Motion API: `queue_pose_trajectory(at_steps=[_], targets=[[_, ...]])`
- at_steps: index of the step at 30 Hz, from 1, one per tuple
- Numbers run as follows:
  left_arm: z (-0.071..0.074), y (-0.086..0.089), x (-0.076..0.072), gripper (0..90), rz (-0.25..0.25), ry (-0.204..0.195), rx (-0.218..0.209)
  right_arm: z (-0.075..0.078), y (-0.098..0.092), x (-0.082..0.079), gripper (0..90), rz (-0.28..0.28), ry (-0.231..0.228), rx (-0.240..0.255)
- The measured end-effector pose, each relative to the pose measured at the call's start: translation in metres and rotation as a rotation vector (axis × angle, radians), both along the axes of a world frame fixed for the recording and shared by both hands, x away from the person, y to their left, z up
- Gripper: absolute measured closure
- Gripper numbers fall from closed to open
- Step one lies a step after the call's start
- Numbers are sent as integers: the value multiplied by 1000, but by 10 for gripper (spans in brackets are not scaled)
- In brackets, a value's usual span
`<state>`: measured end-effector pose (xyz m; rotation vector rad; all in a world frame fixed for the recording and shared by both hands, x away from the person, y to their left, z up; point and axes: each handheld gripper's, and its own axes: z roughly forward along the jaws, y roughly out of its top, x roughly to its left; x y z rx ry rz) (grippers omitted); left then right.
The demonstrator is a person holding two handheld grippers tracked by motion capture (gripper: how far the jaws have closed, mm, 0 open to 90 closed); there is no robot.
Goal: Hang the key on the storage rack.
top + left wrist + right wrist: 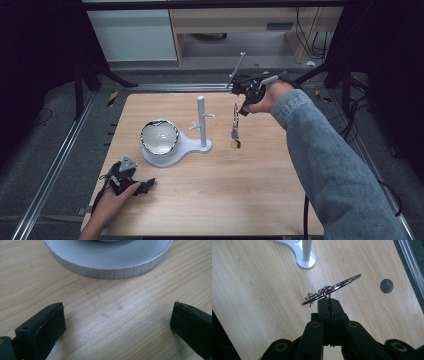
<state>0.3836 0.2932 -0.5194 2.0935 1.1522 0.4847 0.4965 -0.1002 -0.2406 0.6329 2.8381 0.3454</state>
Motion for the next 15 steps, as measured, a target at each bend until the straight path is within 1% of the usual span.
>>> queue_pose_trajectory(at_steps=[6, 11, 14, 15], targets=[[0, 0, 0, 0, 0, 0, 0, 3, 7, 2, 892, -1, 0, 1], [0, 0, 0, 0, 0, 0, 0, 5, 13, 3, 892, 13, -1, -8], [0, 0, 0, 0, 0, 0, 0, 5, 17, 4, 892, 14, -2, -3], [0, 0, 0, 0, 0, 0, 0, 6, 18, 5, 892, 18, -2, -11]])
